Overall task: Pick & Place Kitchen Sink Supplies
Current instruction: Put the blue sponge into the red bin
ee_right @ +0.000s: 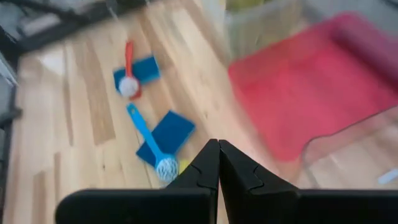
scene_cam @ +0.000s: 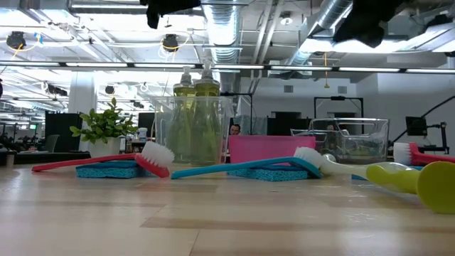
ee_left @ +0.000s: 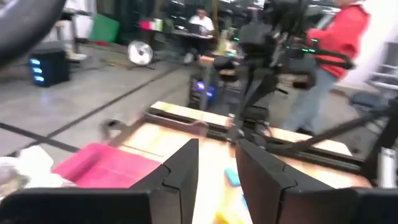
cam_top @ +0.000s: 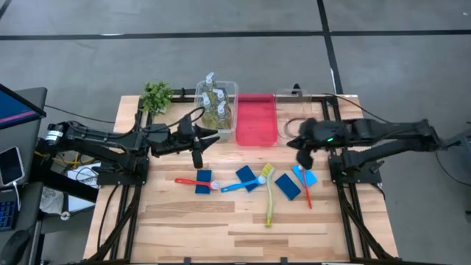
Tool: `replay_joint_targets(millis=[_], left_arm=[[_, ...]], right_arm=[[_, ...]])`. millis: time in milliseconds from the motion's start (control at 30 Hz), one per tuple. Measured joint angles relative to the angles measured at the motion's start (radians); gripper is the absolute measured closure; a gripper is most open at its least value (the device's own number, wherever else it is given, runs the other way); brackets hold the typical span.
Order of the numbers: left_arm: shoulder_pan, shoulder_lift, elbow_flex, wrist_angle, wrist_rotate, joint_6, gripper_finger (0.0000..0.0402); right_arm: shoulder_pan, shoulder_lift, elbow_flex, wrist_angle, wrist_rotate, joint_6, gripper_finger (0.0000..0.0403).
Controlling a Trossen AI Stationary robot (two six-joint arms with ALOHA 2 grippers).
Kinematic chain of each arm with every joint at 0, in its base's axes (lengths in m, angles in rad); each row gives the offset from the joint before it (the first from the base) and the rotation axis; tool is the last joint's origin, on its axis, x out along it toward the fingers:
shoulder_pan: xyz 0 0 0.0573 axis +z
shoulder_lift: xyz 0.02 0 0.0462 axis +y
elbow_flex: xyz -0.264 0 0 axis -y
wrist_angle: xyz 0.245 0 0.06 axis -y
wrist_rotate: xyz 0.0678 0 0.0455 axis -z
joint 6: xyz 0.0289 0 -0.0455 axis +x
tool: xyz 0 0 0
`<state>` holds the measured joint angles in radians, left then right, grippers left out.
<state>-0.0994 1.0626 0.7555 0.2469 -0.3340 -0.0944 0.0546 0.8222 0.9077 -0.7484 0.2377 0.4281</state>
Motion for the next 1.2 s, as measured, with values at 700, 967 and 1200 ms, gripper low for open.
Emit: replay_joint_targets(millis=[700, 967, 1200], left_arm=[[0.002, -0.050, 0.000, -0.106, 0.223, -0.015, 0.0294], [0.002, -0.050, 0.000, -0.105, 0.223, -0.015, 0.0294], [0.002, -0.049, 0.000, -0.104, 0.224, -0.015, 0.0294]], right_arm=[[0.261, 0.274, 0.000, -0.124, 0.078, 0.438, 0.0402], [0.316, 0.341, 0.000, -0.135, 0.072, 0.530, 0.0390], [0.326, 0.411, 0.000, -0.127, 0.021, 0.535, 0.0326]])
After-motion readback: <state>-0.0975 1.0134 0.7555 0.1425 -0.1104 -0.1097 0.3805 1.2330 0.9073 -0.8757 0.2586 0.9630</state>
